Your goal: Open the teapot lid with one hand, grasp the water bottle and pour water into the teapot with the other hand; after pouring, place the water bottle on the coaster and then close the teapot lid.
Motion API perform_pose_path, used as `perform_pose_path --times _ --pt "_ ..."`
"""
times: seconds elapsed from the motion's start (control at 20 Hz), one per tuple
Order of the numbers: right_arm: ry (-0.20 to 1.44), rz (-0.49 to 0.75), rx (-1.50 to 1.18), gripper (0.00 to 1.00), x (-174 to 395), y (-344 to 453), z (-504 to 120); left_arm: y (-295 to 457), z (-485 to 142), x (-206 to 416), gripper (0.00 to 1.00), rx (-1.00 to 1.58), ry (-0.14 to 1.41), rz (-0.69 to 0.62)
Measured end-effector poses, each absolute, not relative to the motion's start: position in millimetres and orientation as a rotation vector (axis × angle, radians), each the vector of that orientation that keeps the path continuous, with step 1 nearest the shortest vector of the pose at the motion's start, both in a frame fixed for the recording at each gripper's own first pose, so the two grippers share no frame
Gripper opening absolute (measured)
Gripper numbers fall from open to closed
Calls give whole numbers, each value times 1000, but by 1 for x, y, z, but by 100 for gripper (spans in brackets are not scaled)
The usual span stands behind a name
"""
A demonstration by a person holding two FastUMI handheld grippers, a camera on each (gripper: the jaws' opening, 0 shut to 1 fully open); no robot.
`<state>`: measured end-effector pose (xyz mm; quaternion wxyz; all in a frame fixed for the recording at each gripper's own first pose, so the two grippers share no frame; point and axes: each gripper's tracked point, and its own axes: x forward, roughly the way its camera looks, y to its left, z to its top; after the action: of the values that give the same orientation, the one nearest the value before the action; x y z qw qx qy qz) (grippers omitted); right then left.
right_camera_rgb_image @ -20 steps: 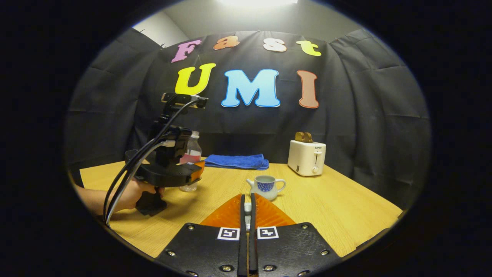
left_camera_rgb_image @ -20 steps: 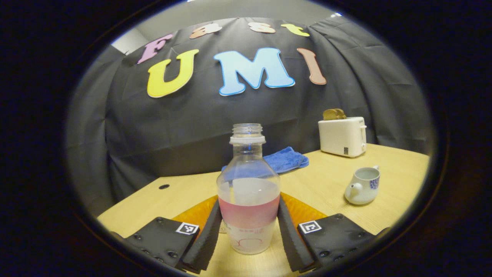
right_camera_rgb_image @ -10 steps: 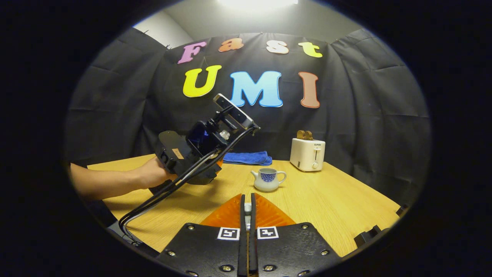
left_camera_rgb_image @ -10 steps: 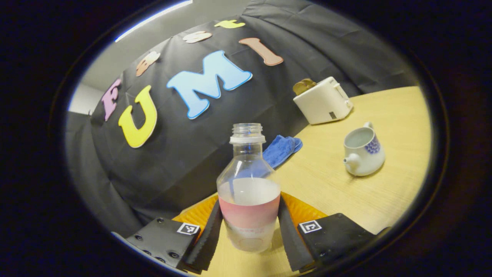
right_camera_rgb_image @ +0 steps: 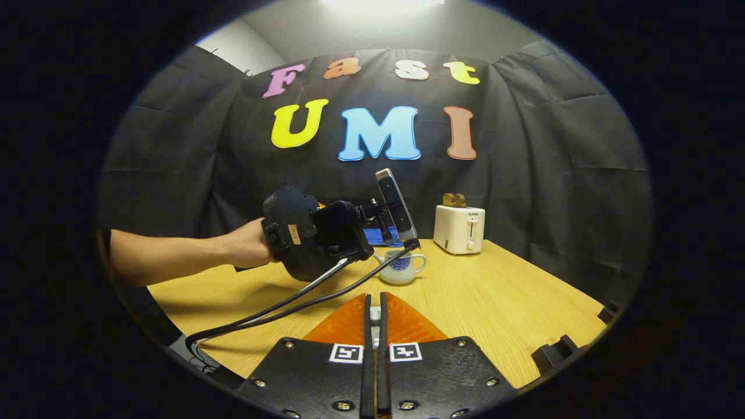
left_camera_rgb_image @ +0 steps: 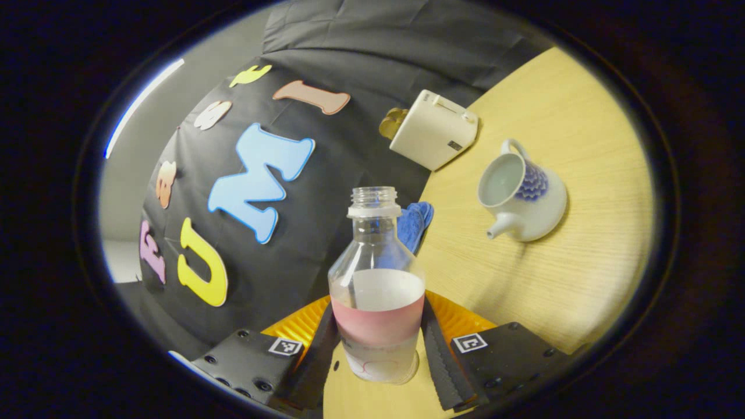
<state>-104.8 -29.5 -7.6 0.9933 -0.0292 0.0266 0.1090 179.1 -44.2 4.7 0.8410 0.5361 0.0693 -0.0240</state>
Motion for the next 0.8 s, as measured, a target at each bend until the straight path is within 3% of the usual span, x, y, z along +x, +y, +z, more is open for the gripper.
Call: perform_pose_path --times 0.45,0.8 --pt "60 204 -31 2 -104 -38 -10 -70 -11 196 85 1409 183 -135" --pt "57 181 -11 2 -105 -46 -11 -73 -6 199 85 1594 180 -124"
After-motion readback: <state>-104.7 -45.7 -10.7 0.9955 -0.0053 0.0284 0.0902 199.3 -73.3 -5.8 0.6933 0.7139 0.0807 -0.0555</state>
